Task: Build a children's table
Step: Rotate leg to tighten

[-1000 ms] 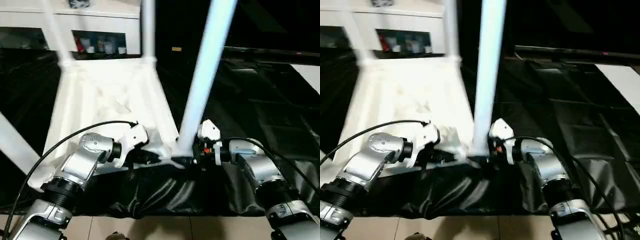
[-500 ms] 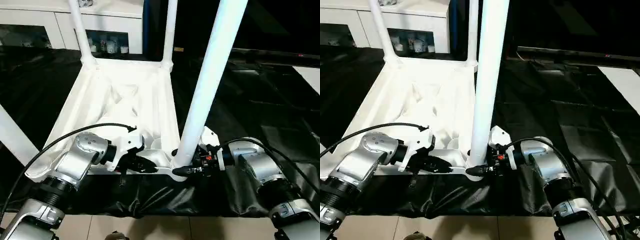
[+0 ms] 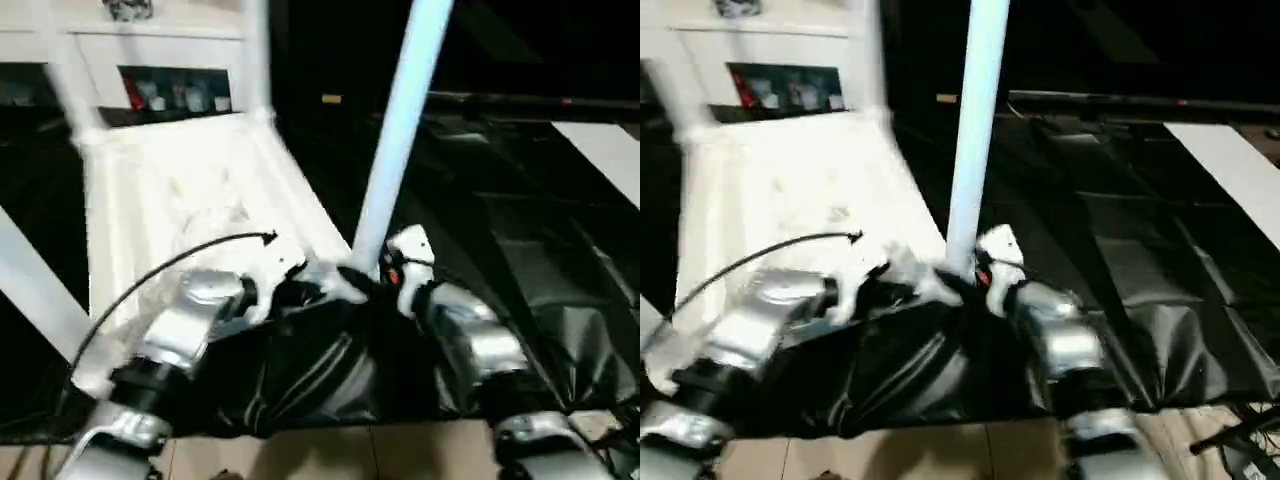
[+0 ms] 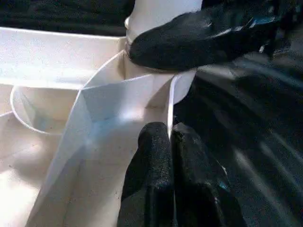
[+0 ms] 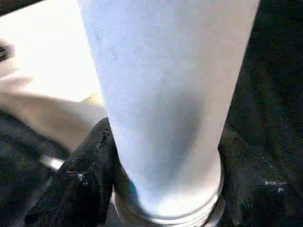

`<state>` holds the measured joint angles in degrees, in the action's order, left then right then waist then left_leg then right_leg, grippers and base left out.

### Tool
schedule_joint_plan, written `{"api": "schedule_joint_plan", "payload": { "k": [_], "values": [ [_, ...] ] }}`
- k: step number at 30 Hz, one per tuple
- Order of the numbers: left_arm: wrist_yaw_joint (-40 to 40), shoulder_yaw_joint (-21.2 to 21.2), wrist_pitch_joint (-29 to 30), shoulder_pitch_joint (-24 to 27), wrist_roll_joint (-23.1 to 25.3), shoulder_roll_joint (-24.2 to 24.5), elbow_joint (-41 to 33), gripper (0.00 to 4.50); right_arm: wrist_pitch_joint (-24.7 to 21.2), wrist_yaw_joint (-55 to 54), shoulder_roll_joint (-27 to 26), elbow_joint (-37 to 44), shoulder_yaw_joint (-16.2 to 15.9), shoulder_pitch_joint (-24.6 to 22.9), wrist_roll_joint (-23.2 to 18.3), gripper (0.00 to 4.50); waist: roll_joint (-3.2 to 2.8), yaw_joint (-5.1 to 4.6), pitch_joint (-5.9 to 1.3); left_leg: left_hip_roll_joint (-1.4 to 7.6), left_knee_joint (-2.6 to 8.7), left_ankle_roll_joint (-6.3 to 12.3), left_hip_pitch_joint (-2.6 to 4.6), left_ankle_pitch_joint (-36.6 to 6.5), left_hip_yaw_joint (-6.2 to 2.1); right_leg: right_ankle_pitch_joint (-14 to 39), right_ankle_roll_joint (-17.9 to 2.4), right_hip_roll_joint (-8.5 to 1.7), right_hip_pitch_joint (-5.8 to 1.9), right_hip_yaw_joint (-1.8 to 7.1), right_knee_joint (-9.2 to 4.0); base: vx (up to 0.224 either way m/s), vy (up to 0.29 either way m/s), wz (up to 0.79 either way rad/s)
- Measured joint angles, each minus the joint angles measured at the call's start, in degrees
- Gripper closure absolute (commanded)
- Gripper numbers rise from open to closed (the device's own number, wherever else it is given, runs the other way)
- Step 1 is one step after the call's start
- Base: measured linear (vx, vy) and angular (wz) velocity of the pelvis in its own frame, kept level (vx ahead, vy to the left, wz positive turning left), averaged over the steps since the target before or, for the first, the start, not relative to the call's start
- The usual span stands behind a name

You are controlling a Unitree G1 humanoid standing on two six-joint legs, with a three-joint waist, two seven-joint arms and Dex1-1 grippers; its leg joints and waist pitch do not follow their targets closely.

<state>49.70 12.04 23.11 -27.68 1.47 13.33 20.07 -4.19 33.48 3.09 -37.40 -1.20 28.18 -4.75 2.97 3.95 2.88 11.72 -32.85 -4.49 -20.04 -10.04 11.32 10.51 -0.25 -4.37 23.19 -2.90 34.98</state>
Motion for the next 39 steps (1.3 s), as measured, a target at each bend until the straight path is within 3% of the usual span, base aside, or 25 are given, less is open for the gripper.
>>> {"api": "schedule_joint_plan", "payload": {
  "k": [1,2,4,5,8,9,13,23,29,39],
  "values": [
    [-0.58,0.05,0.36,0.00,0.05,-0.48,-0.16,4.50,0.44,-0.93,-0.41,0.00,0.21,0.01,0.19,1.85,0.05,0.01,-0.02,0.00,0.00,0.00,-0.02,0.00,0.00,0.02,0.03,0.00,0.02,0.00,-0.02,0.000,0.000,0.00],
    [-0.90,0.06,0.51,0.00,0.21,-0.69,-0.31,4.50,0.98,-1.42,-0.60,0.00,0.29,-0.06,0.38,1.50,0.04,0.05,-0.02,0.00,0.00,0.00,-0.02,0.00,0.01,0.04,0.07,0.00,0.02,0.00,-0.03,0.000,0.000,0.00],
    [-1.08,0.22,0.50,0.08,0.48,-0.78,-0.74,4.50,2.16,-1.68,-0.66,0.00,0.29,-0.42,0.43,1.50,0.06,0.10,-0.02,-0.01,0.00,0.01,-0.07,-0.01,0.02,0.02,0.02,0.00,0.04,0.01,-0.06,0.000,0.000,0.00],
    [-1.10,0.24,0.50,0.08,0.48,-0.80,-0.77,4.50,2.44,-1.68,-0.66,0.00,0.29,-0.46,0.61,1.15,0.05,0.13,-0.01,0.00,0.00,0.02,-0.09,-0.01,0.02,-0.06,-0.11,0.00,0.06,0.01,-0.05,0.000,0.000,0.00],
    [-1.18,0.25,0.48,0.08,0.48,-0.83,-0.78,4.50,2.43,-1.39,-0.85,0.04,0.27,-0.45,0.67,1.11,0.03,0.13,0.02,0.00,0.01,0.01,-0.09,-0.01,0.02,-0.05,-0.09,0.00,0.08,0.00,-0.04,0.000,0.000,0.00],
    [-0.19,0.30,0.13,0.08,0.48,-0.45,-0.78,4.50,2.30,0.10,-0.25,0.23,0.18,-0.45,0.67,0.83,0.04,0.11,0.04,0.00,0.01,0.01,-0.10,-0.01,0.02,0.01,0.01,0.00,0.09,0.00,-0.05,0.000,0.000,0.00],
    [5.68,1.51,-2.58,0.07,0.06,2.85,-0.77,4.50,2.39,10.48,4.75,1.21,-3.17,-0.43,0.67,0.83,0.11,0.24,0.08,0.01,0.01,0.01,-0.17,-0.01,0.01,0.07,0.09,0.00,0.14,-0.03,-0.05,0.000,0.000,0.00],
    [20.88,4.90,-7.79,-0.02,-1.92,10.32,-1.17,4.50,6.50,36.07,14.04,2.43,-10.31,0.23,0.59,0.83,0.30,2.07,0.10,0.04,-0.04,0.06,-0.24,-0.03,0.01,-0.01,-0.18,-0.03,0.04,-0.10,-0.05,0.000,0.000,0.00],
    [25.54,6.30,-9.43,-0.76,-2.42,12.34,-0.47,4.50,7.13,42.93,15.20,2.45,-12.07,0.44,-0.15,0.95,0.33,2.58,0.09,0.06,-0.09,0.05,-0.14,-0.03,0.01,-0.04,-0.24,-0.03,-0.06,-0.10,0.00,0.000,0.000,0.00],
    [26.91,6.00,-9.52,-0.87,-3.28,12.25,0.50,4.50,6.37,43.35,14.96,2.45,-11.84,0.37,-0.67,1.74,0.30,2.70,0.10,0.06,-0.10,0.04,-0.15,-0.02,0.02,-0.04,-0.24,-0.03,-0.06,-0.11,0.01,0.000,0.000,0.00]
  ]
}}
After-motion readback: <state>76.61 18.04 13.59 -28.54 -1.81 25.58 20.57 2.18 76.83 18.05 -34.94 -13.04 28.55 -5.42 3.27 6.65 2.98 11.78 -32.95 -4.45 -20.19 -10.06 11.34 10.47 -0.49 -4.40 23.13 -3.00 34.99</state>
